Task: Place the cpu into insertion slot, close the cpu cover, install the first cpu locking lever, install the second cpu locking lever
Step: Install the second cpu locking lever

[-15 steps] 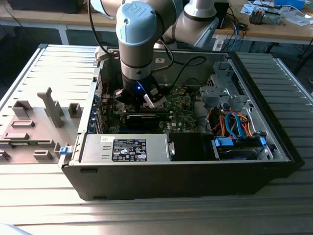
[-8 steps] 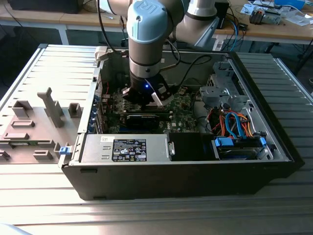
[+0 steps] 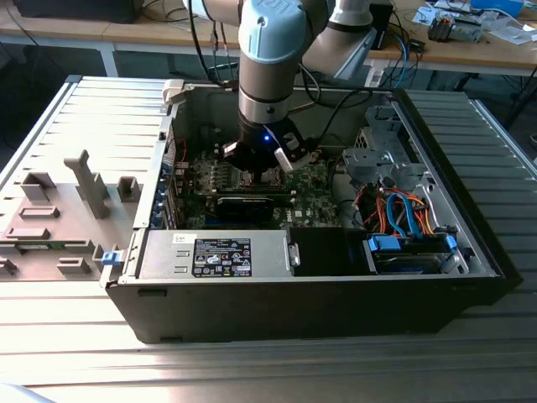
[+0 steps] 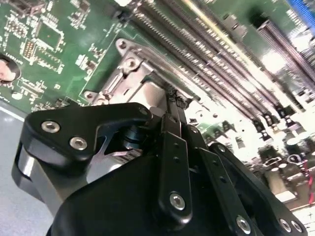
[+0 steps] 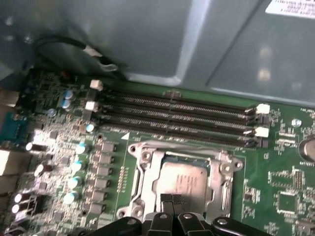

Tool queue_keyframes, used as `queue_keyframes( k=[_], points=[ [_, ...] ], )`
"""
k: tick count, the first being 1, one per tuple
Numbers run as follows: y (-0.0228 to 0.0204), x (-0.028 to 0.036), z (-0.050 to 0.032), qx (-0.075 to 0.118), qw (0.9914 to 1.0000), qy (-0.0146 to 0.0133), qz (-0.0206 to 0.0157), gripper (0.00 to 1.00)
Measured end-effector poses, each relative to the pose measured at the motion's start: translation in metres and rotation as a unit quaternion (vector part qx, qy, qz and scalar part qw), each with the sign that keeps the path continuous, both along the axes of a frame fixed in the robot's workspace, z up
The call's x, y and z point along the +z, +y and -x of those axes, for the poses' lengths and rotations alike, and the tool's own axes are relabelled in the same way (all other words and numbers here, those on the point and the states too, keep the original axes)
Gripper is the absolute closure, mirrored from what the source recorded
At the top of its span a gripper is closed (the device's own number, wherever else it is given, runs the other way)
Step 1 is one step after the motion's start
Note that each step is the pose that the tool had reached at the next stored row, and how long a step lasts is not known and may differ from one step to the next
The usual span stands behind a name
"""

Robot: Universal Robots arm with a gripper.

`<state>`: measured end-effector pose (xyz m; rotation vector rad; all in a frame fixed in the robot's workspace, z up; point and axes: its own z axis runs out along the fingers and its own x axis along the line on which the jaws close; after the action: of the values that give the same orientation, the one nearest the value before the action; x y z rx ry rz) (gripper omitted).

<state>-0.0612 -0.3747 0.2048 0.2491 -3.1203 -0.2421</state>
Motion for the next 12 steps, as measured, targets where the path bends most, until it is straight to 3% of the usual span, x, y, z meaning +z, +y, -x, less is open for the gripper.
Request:
queue_keyframes(
  k=[1,2,4,5,6,8,12],
  points=[
    [0.0021,0.0006,-0.0001,0.0,0.99999,0.0,0.0046,0.89],
    [0.0061,0.0031,-0.0001,0.0,0.99987,0.0,0.0163,0.89],
    [0.0089,0.0069,0.0,0.0,0.9996,0.0,0.0284,0.89],
    [0.0095,0.0099,0.0,0.0,0.9995,0.0001,0.0316,0.89],
    [0.0098,0.0125,0.0,0.0,0.99946,0.0001,0.0328,0.89],
    [0.0103,0.0245,-0.0001,0.0,0.9994,0.0,0.0347,0.89],
    [0.0103,0.0399,0.0,0.0,0.9994,0.0,0.0347,0.89]
  ],
)
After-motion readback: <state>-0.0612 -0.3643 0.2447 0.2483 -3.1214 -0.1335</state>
